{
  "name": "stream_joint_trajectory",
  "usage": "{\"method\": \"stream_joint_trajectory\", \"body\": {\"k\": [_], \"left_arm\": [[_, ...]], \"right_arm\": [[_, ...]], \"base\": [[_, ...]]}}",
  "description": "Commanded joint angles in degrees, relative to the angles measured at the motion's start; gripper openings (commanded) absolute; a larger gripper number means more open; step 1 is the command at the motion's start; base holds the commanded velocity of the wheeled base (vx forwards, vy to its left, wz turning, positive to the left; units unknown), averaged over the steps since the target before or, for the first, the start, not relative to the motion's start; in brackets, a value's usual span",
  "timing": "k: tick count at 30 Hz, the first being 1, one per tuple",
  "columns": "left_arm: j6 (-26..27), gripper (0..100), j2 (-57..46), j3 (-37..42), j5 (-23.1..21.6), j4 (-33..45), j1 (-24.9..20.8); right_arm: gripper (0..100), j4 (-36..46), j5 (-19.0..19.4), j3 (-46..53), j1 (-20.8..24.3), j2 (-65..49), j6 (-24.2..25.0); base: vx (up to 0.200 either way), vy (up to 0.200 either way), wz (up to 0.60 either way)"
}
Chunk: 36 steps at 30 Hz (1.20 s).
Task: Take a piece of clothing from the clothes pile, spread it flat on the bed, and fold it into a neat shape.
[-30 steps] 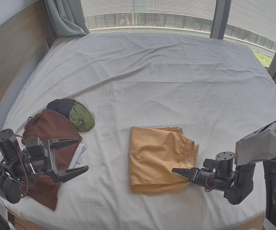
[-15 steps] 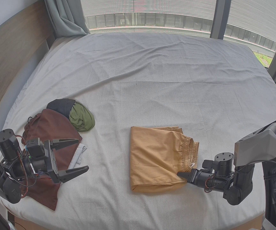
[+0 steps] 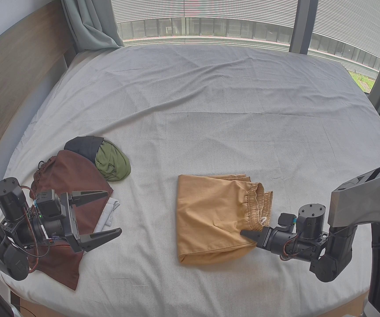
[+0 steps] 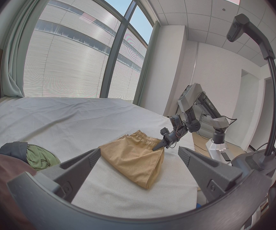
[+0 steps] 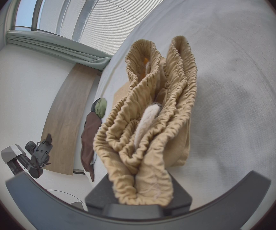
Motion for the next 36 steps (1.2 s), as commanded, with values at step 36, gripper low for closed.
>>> {"method": "stream_joint_trajectory", "body": {"k": [36], "left_arm": [[0.01, 100, -0.41, 0.65, 0.00, -0.08, -0.32]], "right_arm": [[0, 0.12, 2.56, -1.46, 6.28, -13.71, -0.19]], "base": [[0.000, 0.000, 0.00]]}}
